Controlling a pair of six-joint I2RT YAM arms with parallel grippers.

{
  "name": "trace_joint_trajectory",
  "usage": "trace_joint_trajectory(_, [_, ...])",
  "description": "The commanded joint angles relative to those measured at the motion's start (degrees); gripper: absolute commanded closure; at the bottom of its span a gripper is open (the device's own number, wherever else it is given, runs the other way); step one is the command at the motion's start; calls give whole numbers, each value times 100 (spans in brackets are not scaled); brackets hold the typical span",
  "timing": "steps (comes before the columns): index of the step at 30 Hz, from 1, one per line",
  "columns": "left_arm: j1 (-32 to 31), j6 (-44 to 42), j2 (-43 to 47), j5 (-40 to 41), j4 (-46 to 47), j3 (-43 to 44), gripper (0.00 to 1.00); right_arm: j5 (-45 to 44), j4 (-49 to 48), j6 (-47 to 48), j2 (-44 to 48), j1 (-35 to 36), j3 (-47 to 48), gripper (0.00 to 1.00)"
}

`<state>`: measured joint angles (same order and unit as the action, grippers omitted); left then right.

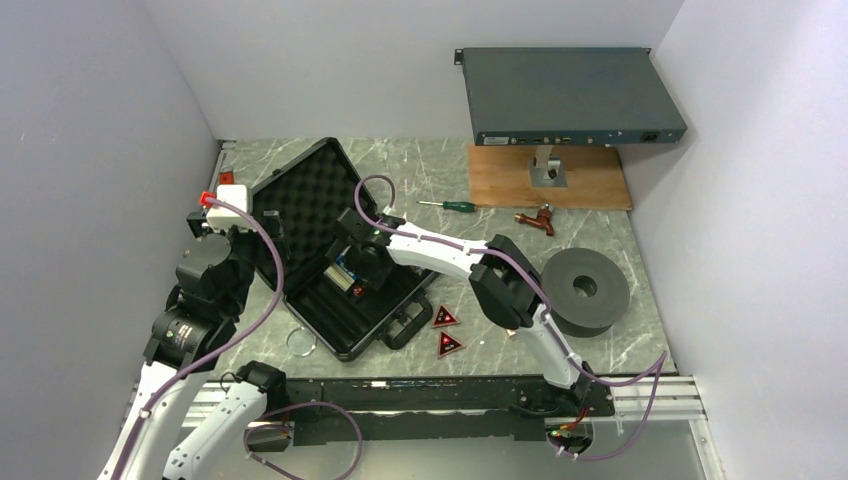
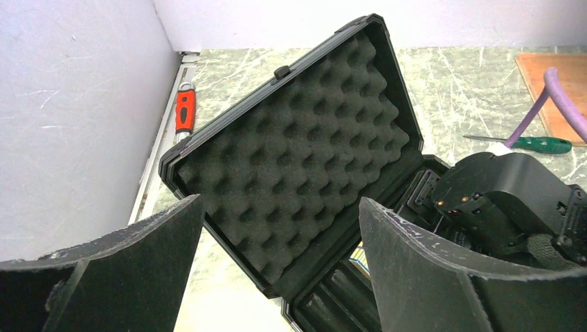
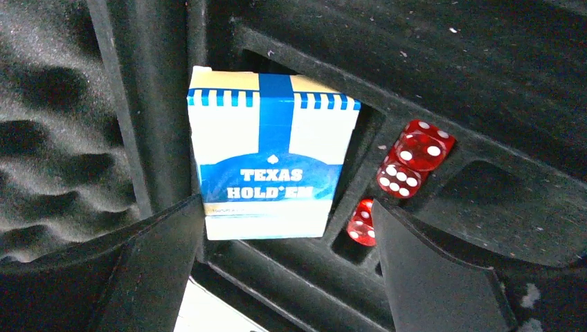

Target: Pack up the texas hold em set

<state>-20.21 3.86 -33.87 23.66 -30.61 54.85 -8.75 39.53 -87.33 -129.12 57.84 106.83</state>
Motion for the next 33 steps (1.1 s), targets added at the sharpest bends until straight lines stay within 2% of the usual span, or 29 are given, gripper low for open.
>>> trace_joint_trajectory(1, [23, 10, -58, 46, 231, -1, 12, -306, 34, 227, 714, 34, -136, 8])
trace_joint_trajectory(7, [26, 3, -111, 110, 221, -1, 12, -634, -327, 620, 1186, 34, -473, 9])
trace_joint_trajectory(11, [26, -6, -128, 190, 212, -1, 12, -759, -753, 1321, 1435, 34, -705, 10])
trace_joint_trajectory(13, [26, -8, -124, 236, 206, -1, 12, -682, -1332, 1938, 1631, 18, -1007, 10])
trace_joint_trajectory(16, [26, -16, -137, 287, 213, -9, 12, 41, -3224, 3682, 2093, -10, -2024, 14])
trace_joint_trajectory(19, [26, -17, -169, 305, 201, -9, 12, 439, -3910, 4572, 2331, -57, -2612, 16])
trace_joint_trajectory(24, [26, -33, -221, 315, 191, 8, 12, 1326, -3761, 6161, 2020, -62, -2255, 21])
trace_joint_trajectory(29, [59, -43, -194, 317, 196, 8, 12, 1773, -3264, 7245, 1595, -63, -1723, 42])
trace_joint_trajectory(33, [95, -43, -153, 303, 204, -1, 12, 1728, -3138, 7635, 1429, -63, -1475, 51])
